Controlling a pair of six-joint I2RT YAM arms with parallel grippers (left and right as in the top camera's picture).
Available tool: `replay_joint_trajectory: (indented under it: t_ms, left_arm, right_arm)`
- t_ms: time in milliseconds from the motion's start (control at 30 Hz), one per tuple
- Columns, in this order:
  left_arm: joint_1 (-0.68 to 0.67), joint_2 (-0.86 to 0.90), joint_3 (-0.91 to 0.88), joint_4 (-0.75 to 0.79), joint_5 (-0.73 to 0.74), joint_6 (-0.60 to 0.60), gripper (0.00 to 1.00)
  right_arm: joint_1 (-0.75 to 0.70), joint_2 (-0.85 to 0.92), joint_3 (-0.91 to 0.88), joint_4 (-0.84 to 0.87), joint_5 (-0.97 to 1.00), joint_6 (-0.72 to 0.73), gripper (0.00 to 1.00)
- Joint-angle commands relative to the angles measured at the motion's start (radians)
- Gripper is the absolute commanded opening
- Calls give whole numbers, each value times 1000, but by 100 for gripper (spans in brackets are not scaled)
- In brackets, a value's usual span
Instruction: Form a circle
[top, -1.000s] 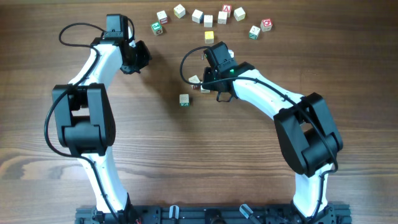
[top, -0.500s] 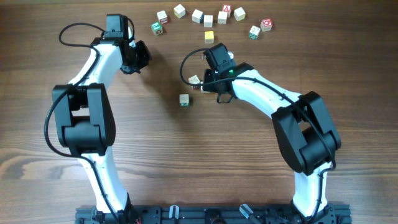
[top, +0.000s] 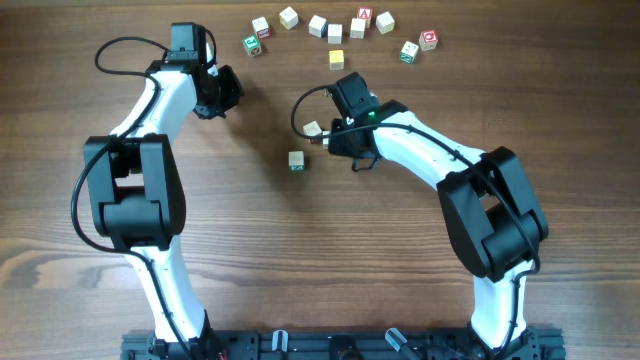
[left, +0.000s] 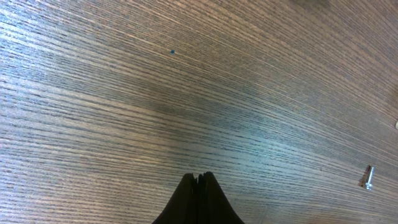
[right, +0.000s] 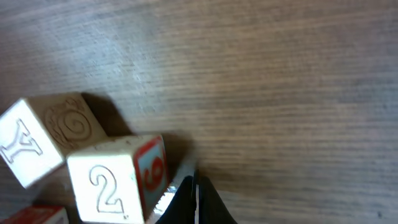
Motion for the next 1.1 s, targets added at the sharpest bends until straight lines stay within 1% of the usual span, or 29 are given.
replay_joint_trajectory:
  t_ms: [0, 200, 300, 400, 733, 1067]
  left_arm:
    - [-3, -11, 14, 1, -6, -10, 4]
    - [-3, -11, 14, 1, -6, -10, 4]
    - [-3, -11, 14, 0, -6, -10, 4]
    - [-3, -11, 14, 0, -6, -10, 4]
    - [-3, -11, 14, 1, -6, -10, 4]
    - [-3, -11, 14, 1, -6, -10, 4]
  right_arm:
    - [-8, 16, 28, -7, 26, 75, 4]
    - [-37, 17, 27, -11, 55, 168, 4]
    - [-37, 17, 27, 13, 10, 158, 4]
    - [-37, 17, 27, 54, -55, 110, 4]
    - [-37, 17, 27, 42, -126, 108, 4]
    - [-37, 17, 27, 37, -148, 109, 5]
